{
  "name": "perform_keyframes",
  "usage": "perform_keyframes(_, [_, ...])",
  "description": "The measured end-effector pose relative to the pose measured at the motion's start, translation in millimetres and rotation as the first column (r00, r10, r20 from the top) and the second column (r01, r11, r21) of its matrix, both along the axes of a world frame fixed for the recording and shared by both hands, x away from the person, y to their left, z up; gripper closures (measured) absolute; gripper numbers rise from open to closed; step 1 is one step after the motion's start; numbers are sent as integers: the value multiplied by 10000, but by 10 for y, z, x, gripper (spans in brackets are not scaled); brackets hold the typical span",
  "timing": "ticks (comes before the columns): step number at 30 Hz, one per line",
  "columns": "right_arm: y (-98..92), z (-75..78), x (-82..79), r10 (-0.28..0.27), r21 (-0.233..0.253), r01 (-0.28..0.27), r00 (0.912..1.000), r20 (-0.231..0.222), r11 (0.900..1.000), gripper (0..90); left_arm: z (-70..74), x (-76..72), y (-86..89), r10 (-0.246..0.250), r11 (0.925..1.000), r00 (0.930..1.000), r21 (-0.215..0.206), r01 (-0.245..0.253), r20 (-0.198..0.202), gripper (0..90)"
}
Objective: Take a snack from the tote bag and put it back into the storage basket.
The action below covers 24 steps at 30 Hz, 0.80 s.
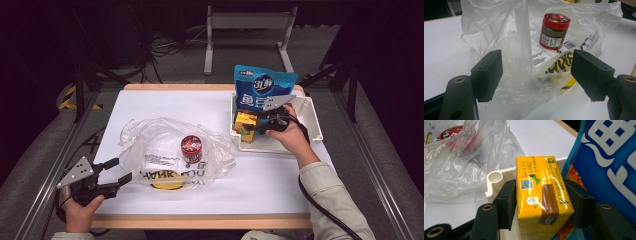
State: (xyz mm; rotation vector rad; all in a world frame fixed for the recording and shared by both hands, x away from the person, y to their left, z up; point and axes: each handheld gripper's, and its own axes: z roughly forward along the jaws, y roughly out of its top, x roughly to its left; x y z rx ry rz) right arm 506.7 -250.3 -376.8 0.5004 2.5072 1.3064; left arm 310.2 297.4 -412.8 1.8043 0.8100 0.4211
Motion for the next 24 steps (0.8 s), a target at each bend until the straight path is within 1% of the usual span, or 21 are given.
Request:
perform_keyframes(5, [7, 21, -42, -65, -8, 65, 9998, 175, 10000, 449, 0, 26, -18, -58, 10000, 10000, -24, 58, -20, 265])
perform_keyframes(9, [-25, 90, -92, -305, 325, 286, 9977, 602, 9991, 436, -1, 49, -30, -136, 9999, 9999, 3, 136, -23, 265])
perform_keyframes(10, [-25, 90, -92, -305, 325, 286, 9977, 602, 9991, 436, -1, 49, -30, -136, 9999, 9999, 3, 136, -23, 265])
perform_keyframes(12, [-39, 148, -129, -418, 512, 377, 9958, 814, 9980, 427, 0, 63, -32, -195, 9998, 9998, 69, 194, 35, 265])
perform_keyframes(13, [-44, 173, -146, -436, 559, 388, 9952, 874, 9977, 428, 1, 62, -38, -159, 9999, 9999, 12, 159, -17, 265])
perform_keyframes(15, [-48, 218, -186, -458, 628, 393, 9933, 1057, 9973, 439, 2, 76, -37, -214, 9998, 9997, 63, 214, 71, 265])
perform_keyframes(17, [-50, 249, -225, -409, 743, 328, 9930, 1104, 9967, 452, 3, 77, -47, -199, 9998, 9998, 8, 199, 29, 265])
perform_keyframes(18, [-51, 268, -258, -514, 780, 425, 9919, 1161, 9960, 454, 6, 81, -45, -256, 9997, 9997, 66, 255, 41, 265])
perform_keyframes(19, [-54, 281, -278, -582, 758, 488, 9901, 1277, 9959, 474, 6, 85, -49, -262, 9996, 9996, 59, 262, 42, 265])
perform_keyframes(20, [-61, 297, -308, -595, 828, 490, 9898, 1292, 9954, 511, 4, 85, -55, -220, 9998, 9998, 19, 220, 18, 265])
perform_keyframes(21, [-81, 332, -368, -688, 997, 546, 9869, 1456, 9935, 534, 2, 89, -58, -247, 9997, 9997, 11, 247, 25, 265])
perform_keyframes(22, [-81, 332, -368, -688, 997, 546, 9869, 1456, 9935, 534, 3, 92, -56, -256, 9997, 9997, 39, 256, 39, 265])
perform_keyframes(24, [-98, 354, -417, -668, 1102, 517, 9882, 1381, 9926, 602, 5, 94, -56, -265, 9996, 9996, 74, 265, 58, 265])
